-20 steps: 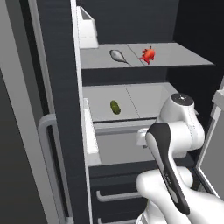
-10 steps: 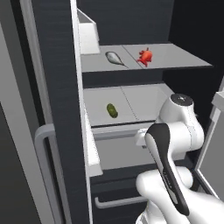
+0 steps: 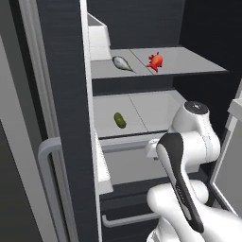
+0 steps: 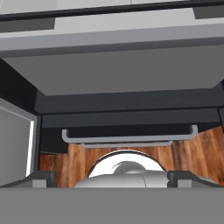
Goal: Gather the cucumber and carrot from the fridge and place them on a tray on the dining counter. Then gather the fishs from the fridge and place them on the other tray.
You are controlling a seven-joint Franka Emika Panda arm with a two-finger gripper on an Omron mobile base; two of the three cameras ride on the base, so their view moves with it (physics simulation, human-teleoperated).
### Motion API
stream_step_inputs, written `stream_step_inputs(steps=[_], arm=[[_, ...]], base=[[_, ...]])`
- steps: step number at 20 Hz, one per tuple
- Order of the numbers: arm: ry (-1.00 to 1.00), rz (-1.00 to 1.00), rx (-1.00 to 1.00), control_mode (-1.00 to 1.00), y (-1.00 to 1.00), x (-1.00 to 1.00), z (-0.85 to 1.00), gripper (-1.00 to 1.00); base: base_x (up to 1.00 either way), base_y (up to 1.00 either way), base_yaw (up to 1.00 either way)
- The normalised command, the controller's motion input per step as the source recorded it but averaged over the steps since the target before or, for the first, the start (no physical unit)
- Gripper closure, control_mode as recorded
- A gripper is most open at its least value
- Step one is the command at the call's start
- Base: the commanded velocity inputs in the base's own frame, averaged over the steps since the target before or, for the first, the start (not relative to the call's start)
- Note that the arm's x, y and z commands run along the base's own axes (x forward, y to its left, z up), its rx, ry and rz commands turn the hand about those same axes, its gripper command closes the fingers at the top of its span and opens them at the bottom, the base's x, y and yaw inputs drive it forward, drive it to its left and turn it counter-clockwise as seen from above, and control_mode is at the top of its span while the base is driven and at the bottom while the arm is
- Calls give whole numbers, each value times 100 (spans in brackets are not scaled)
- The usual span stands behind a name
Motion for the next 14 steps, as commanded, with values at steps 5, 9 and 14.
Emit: stream_step_inputs(steps=[5,9,14], arm=[[0,0,0,100,0,0,0,-100],[-1,0,0,-100,12,43,17,-100],[-6,0,0,-100,16,82,34,-100]], base=[[78,14,-1],[19,5,0],[0,0,0]])
